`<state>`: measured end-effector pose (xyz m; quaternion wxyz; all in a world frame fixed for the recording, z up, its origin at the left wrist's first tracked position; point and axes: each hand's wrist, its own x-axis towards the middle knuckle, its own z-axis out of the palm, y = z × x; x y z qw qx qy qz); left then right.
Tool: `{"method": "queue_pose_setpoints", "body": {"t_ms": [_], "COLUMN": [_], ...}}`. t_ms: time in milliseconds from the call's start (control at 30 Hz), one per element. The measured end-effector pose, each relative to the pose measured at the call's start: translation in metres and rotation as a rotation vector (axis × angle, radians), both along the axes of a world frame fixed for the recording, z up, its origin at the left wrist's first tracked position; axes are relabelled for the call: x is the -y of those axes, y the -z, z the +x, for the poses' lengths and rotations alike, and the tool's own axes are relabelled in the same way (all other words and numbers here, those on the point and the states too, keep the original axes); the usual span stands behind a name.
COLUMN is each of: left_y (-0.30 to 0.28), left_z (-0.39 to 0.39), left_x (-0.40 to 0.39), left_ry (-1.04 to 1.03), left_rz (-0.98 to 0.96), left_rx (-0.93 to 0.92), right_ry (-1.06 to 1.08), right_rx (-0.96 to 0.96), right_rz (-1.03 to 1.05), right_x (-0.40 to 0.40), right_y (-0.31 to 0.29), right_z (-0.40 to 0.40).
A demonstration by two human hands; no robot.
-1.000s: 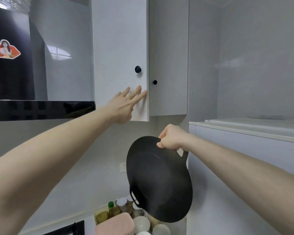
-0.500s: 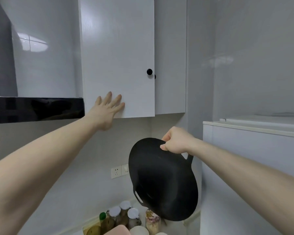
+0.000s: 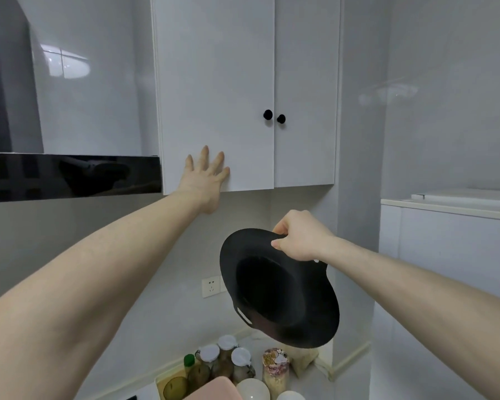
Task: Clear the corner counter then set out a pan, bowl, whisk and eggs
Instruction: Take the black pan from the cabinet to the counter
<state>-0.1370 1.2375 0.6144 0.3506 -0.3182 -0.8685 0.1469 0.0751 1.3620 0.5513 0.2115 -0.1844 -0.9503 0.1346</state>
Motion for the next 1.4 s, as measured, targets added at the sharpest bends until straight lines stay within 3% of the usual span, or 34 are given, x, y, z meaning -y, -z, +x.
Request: {"method": "queue_pose_setpoints", "body": {"t_ms": [433,567,667,767,867,1067,1267,1400], "left_y": [0.005,0.009,0.033,0.074,0.120,0.193,0.266,0.293], "left_z": [0.003,0.016,0.043,0.077,0.103,0.149,0.239,0.303], "left_x": [-0.001,0.010,0.032,0.069,0.112,0.223,0.342,0.408], "left_ry": [-0.084,0.032,0.191,0.209,0.096,-0.204,-0.443,-0.407], "left_rz": [-0.095,-0.045,0.143,0.284,0.400,0.819,1.260,1.628], "left_rx": [0.058,0.092,0.219,0.410,0.595,0.917,1.464,1.481], "right_ry": [-0.058,-0.103,-0.154,-0.251,-0.350,-0.653,-1.083,-1.269], "right_rx": [-0.038,-0.060,-0.090,-0.112,-0.149,-0.176,-0.341,-0.380], "right_rz": [0.005,0.033,0.094,0.120,0.202,0.363,0.433,0.427], "right_x": [0.002,0.004,0.010,0.021,0.036,0.080,0.150,0.203], "right_y": [0.032,0.038,0.045,0.054,0.064,0.091,0.128,0.151], "right_z": [0.003,0.017,0.029,0.041,0.051,0.077,0.095,0.097]}}
